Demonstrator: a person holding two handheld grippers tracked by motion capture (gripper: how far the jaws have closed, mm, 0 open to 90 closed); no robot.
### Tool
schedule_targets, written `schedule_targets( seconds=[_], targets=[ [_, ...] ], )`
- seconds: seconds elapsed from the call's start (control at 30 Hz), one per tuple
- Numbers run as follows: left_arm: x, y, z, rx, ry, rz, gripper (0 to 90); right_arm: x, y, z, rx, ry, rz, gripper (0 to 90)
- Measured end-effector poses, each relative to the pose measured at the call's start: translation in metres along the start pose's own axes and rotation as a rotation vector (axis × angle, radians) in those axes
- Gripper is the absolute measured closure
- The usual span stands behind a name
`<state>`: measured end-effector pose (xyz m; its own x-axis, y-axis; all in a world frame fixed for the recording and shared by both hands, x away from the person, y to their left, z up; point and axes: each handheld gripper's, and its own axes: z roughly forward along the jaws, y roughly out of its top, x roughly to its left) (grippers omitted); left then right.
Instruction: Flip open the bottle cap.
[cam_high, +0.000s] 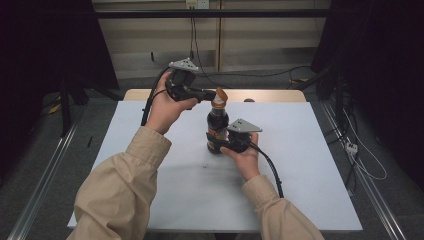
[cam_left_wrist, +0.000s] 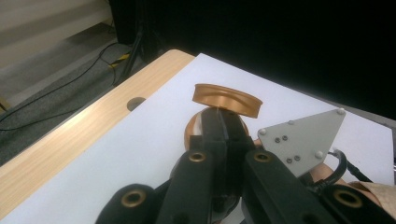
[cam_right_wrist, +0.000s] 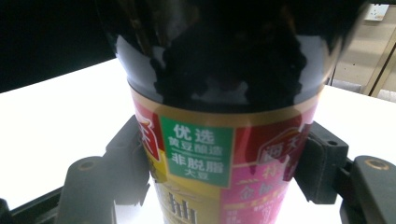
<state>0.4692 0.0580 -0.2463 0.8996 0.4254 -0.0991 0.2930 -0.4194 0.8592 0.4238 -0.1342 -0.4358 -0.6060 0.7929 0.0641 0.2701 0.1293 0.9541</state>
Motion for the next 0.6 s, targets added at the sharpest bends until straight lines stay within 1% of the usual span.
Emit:
schedule_targets(
  seconds=[0.6],
  targets=[
    [0.0003, 0.0014, 0.0, 0.004, 0.001, 0.003, 90.0, 0.0, 0.0, 0.0, 0.0, 0.0, 0.002, 30.6]
  ],
)
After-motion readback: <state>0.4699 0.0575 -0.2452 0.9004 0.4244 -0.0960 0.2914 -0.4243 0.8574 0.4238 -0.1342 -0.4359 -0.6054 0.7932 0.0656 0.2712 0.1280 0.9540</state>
